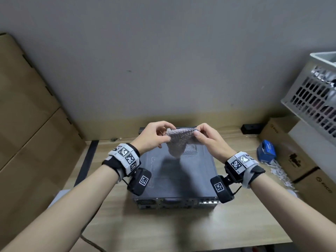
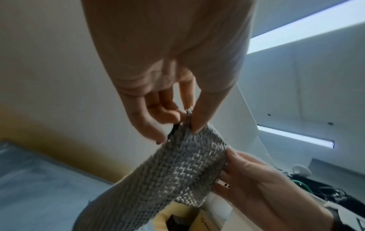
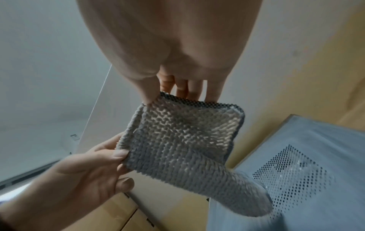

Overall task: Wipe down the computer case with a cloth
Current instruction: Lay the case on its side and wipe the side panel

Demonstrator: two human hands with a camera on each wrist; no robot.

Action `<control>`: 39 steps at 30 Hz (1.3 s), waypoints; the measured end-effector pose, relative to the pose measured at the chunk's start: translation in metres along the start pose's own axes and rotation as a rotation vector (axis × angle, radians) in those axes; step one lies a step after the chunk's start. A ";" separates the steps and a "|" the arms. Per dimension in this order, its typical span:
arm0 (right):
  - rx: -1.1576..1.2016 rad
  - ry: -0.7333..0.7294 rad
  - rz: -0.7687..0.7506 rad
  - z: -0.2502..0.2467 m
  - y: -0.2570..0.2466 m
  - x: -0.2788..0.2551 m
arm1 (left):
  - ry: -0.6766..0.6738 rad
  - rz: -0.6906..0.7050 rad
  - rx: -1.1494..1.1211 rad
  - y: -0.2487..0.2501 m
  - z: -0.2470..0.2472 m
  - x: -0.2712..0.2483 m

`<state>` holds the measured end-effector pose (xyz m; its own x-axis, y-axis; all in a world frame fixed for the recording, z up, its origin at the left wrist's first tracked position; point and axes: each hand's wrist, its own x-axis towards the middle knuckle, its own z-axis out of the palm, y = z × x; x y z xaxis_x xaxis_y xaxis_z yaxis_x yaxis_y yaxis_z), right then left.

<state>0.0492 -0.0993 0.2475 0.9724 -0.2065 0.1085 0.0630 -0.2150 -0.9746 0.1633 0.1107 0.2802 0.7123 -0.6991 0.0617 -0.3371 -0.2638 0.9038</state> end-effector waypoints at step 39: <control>-0.659 -0.730 0.336 -0.006 0.049 -0.050 | -0.689 -0.240 0.292 -0.097 0.069 -0.065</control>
<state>0.0023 -0.1052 0.1951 0.8305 0.2288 -0.5079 -0.1578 -0.7778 -0.6084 0.1075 0.1360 0.1597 0.2758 -0.8305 -0.4840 -0.4386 -0.5568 0.7054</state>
